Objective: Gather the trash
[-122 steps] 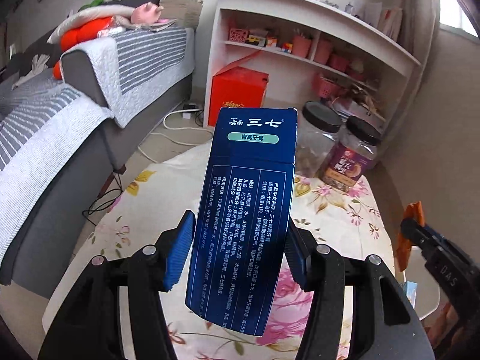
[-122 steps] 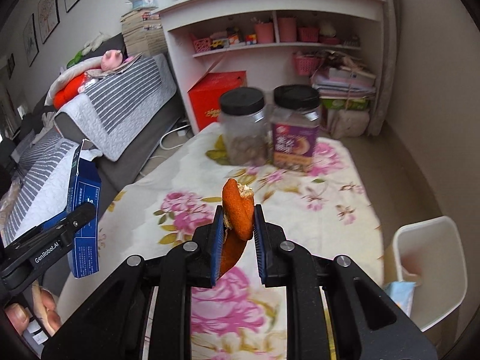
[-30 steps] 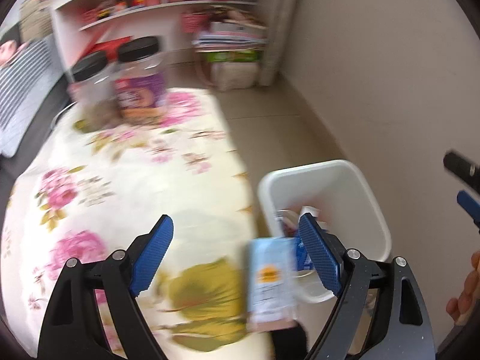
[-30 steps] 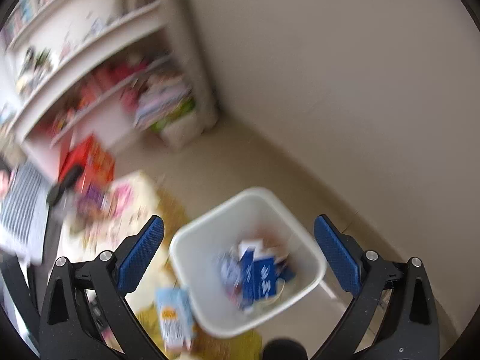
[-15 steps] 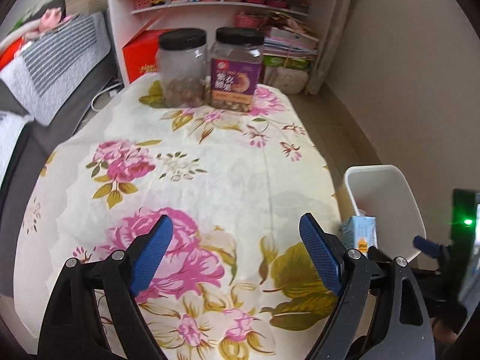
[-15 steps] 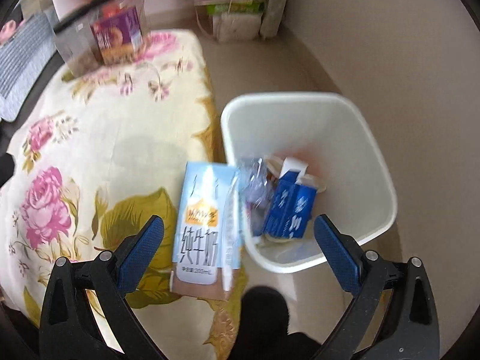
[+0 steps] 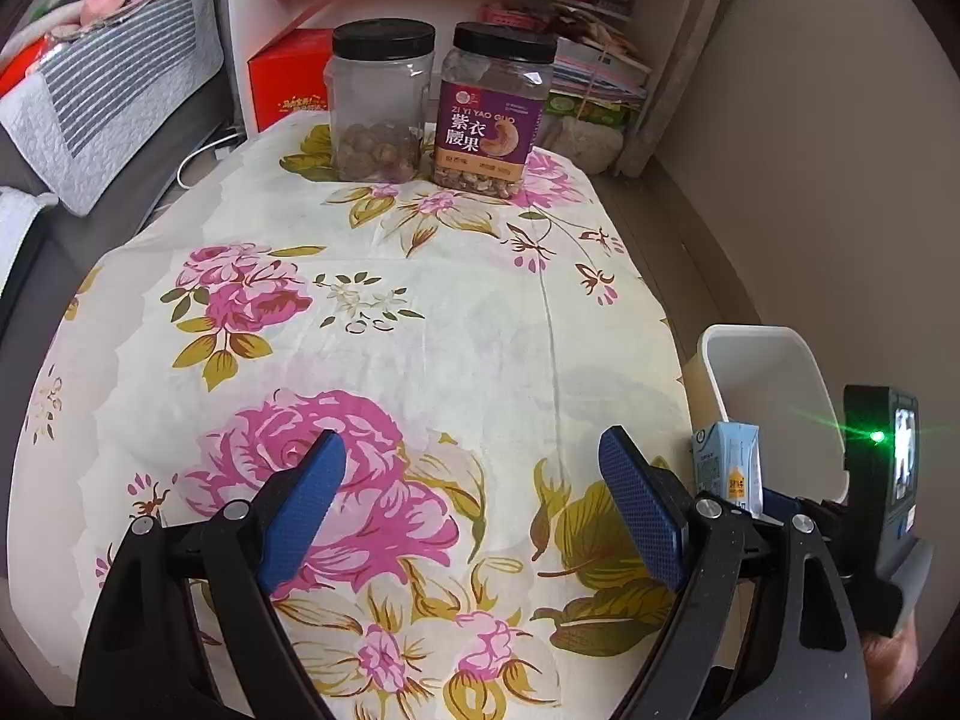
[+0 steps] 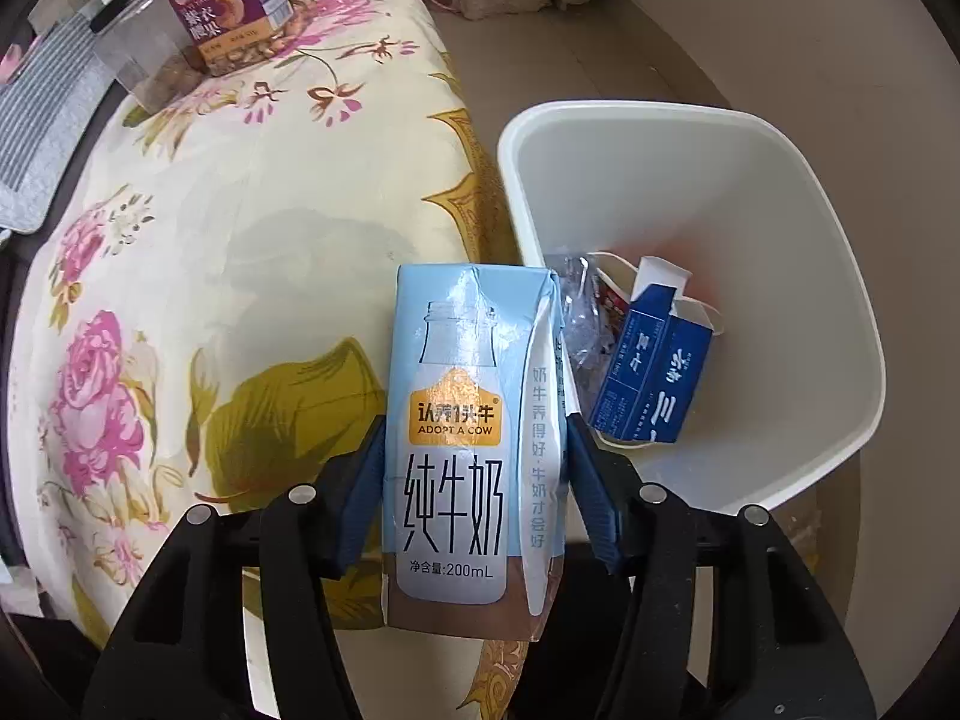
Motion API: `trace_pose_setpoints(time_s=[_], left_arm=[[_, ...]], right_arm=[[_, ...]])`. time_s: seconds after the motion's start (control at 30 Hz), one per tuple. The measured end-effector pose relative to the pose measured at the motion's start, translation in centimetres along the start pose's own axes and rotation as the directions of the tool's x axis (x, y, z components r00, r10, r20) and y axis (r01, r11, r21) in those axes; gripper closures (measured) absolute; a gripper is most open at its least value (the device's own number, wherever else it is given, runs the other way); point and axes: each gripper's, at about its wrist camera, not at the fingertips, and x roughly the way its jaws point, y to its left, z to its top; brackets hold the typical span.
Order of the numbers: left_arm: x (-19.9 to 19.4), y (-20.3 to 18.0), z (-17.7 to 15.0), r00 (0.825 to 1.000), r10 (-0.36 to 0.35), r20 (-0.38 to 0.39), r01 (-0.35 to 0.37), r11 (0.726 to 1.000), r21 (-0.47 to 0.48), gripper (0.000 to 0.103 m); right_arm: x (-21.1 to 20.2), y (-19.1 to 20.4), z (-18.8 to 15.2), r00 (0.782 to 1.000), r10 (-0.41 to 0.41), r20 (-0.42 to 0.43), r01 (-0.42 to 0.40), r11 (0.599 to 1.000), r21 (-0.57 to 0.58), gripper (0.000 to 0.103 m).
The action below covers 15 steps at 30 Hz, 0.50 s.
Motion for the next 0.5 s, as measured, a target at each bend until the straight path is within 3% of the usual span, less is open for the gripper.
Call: trace_pose_setpoints(time_s=[0.2, 0.3, 0.43, 0.5], left_arm=[[0.0, -0.4, 0.0, 1.0, 0.004, 0.009, -0.005, 1.0, 0.009, 0.019], [-0.2, -0.7, 0.0, 1.0, 0.002, 0.017, -0.003, 1.0, 0.013, 0.019], [-0.4, -1.1, 0.0, 1.0, 0.007, 0.029, -0.007, 1.0, 0.022, 0.019], [-0.4, -1.3, 0.0, 0.999, 0.008, 0.032, -0.009, 1.0, 0.025, 0.019]], right_arm=[[-2.9, -1.2, 0.9, 0.995, 0.012, 0.103, -0.015, 0.999, 0.03, 0.049], [-4.8, -2.6, 1.7, 0.984, -0.02, 0.179, 0.008, 0.998, 0.07, 0.049], [-6.9, -4.9, 2.4, 0.953, -0.121, 0.279, 0.086, 0.987, 0.135, 0.048], [-7.9, -6.2, 2.6, 0.924, -0.213, 0.317, 0.16, 0.97, 0.185, 0.044]])
